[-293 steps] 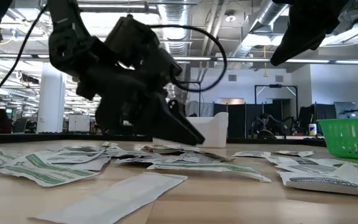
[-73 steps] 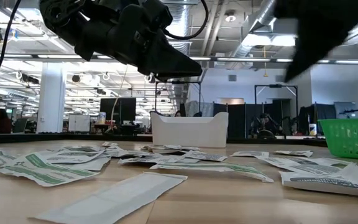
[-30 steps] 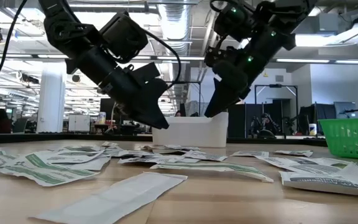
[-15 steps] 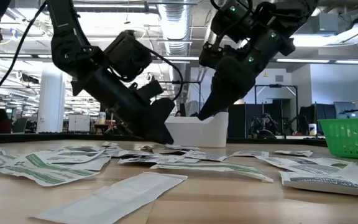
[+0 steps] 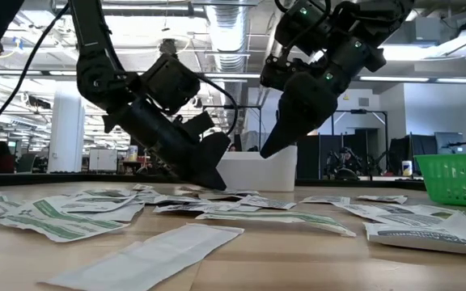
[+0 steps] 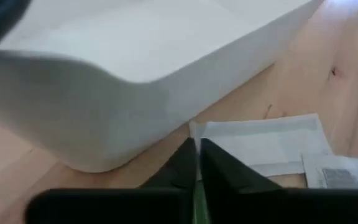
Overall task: Pick & Place First Aid Supplies
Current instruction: Put the bandage pack into the green bin
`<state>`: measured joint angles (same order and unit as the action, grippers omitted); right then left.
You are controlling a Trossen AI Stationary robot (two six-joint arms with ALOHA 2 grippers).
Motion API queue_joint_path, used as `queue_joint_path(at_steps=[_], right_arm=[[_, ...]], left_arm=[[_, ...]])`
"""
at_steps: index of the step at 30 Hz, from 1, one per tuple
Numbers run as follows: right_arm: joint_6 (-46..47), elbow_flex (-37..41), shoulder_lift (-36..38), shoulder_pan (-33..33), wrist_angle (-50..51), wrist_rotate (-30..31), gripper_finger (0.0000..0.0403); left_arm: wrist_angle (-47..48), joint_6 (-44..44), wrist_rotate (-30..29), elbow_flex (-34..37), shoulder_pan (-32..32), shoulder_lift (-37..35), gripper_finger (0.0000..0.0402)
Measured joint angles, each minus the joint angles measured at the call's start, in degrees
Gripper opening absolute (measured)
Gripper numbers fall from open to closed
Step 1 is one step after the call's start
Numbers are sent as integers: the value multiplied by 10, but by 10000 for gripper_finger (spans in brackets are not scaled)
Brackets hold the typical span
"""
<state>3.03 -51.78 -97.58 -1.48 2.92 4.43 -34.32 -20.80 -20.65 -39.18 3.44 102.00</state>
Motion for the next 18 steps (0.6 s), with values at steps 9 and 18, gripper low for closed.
queue_joint_path(at_steps=[9, 18], right_arm=[[10, 0, 0, 0, 0, -1, 118], [15, 0, 0, 0, -26, -1, 118]], left_arm=[[14, 67, 15, 2, -46, -91, 5], [13, 148, 24, 2, -104, -138, 4]])
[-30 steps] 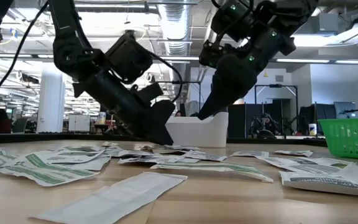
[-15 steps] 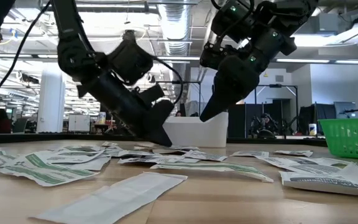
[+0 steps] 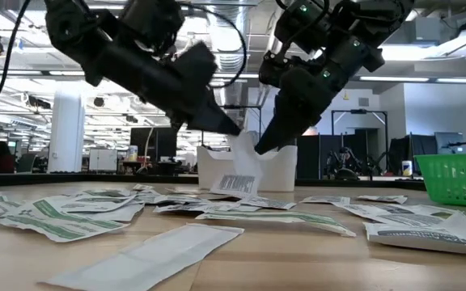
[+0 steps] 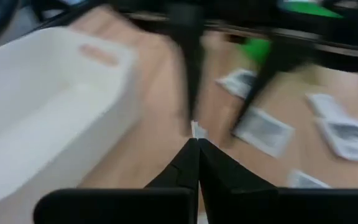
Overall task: Pick & Place First Aid Supplies
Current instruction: Put the bandage pack into the green bin
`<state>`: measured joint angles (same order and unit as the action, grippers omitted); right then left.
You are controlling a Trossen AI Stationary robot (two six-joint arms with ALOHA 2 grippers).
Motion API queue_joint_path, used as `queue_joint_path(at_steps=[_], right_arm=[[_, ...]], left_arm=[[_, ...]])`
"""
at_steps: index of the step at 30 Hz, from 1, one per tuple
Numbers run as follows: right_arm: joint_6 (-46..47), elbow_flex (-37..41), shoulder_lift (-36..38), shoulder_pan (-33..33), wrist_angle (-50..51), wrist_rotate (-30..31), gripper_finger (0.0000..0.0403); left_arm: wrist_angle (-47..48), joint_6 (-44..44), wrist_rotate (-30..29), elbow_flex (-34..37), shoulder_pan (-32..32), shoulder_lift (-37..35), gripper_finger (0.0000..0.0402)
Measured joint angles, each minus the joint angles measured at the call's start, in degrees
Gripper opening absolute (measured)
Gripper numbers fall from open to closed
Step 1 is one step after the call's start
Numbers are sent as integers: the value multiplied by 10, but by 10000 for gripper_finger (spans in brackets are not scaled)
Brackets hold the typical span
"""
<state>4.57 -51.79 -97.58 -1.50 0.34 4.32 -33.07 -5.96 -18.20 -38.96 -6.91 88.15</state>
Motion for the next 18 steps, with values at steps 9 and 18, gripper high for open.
queue_joint_path(at_steps=[9, 18], right_arm=[[0, 0, 0, -1, -43, -78, 118], [-4, 0, 0, 0, -50, -89, 68]], left_arm=[[-16, 12, -9, 0, -27, 0, 4], [-46, 29, -19, 0, -27, -1, 5]])
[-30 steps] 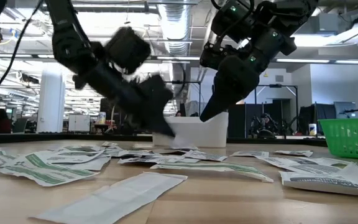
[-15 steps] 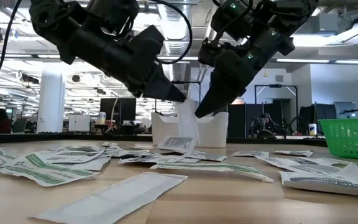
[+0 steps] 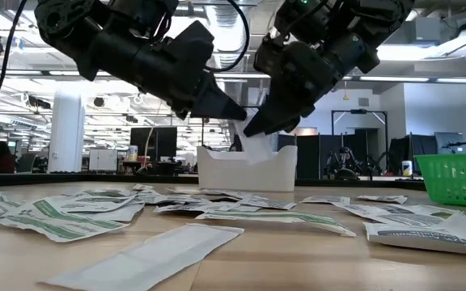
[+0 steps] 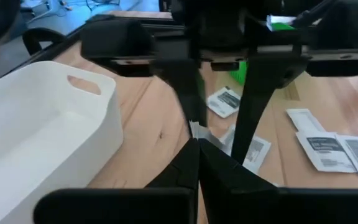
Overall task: Pick & Place First Aid Supplies
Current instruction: Put the bandage pack into the green bin
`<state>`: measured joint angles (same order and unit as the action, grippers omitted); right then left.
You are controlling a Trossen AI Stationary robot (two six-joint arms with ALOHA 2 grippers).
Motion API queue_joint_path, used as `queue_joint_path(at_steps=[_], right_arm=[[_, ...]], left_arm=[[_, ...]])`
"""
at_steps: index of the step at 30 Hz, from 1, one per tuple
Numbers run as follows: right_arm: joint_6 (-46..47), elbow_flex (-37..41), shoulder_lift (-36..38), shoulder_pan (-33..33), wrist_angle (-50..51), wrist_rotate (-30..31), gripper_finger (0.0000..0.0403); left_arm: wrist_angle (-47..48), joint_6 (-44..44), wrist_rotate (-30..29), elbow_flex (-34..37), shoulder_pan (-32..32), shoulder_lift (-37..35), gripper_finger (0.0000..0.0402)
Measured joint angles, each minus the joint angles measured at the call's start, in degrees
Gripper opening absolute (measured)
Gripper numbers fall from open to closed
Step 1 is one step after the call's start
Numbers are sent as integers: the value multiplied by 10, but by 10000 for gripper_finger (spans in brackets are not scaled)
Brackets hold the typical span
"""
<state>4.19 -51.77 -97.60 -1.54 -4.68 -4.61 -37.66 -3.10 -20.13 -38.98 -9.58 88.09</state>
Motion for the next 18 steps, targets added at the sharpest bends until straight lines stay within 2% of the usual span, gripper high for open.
queue_joint_path(at_steps=[3, 10, 12, 15, 18], right_arm=[[-1, 0, 0, 0, 8, 0, 14], [30, 0, 17, -1, 97, 3, 3], [43, 0, 36, -6, 142, 32, 3], [61, 0, 79, -22, 212, 113, 2], [118, 0, 133, -44, 322, 182, 1]], left_arm=[[-3, 0, -5, 0, 0, 0, 9], [-4, -1, -18, 0, 0, 0, 24], [-4, -1, -29, 0, 0, 0, 32], [-4, -1, -42, 0, 1, 0, 48], [-3, -1, -43, 0, 4, 0, 62]])
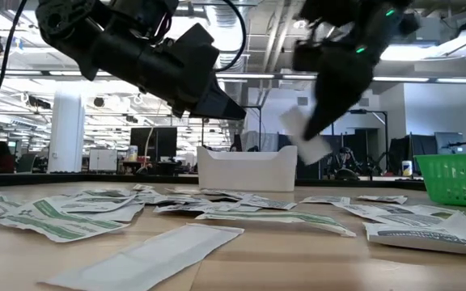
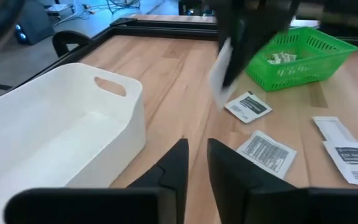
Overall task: Pick & Place First Aid Supplies
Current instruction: Put the bandage pack into the green bin
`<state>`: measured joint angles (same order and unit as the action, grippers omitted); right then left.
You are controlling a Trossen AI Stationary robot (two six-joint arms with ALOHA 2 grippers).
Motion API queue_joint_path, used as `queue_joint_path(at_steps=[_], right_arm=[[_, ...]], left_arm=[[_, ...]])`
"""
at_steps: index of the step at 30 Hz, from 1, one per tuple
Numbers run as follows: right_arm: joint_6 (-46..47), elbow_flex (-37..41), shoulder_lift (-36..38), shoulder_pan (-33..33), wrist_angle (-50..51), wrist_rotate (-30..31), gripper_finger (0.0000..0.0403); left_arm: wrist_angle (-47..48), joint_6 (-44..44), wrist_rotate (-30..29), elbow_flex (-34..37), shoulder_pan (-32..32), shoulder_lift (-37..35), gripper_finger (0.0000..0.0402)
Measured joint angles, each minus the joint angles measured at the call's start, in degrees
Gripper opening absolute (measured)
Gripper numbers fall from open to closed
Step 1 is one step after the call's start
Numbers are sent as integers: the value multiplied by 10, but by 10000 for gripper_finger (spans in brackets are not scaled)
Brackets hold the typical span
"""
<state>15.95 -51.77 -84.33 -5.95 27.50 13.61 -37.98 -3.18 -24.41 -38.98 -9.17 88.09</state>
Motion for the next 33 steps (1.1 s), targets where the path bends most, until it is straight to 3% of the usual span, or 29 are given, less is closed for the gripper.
queue_joint_path(at_steps=[3, 8, 14, 27, 33], right_arm=[[101, 0, 57, -31, 134, 23, 1], [358, 26, 105, -106, 325, 38, 1], [528, 75, 129, -177, 386, 2, 2], [542, 80, 131, -215, 347, -2, 2], [442, 80, 131, -209, 347, -28, 2]], left_arm=[[2, 0, 0, 0, 6, 0, 70], [6, 0, 0, 0, 19, 0, 71], [10, 0, 0, 0, 34, 0, 72], [9, -3, 0, 0, 55, 0, 72], [9, -2, 0, 0, 55, 0, 72]])
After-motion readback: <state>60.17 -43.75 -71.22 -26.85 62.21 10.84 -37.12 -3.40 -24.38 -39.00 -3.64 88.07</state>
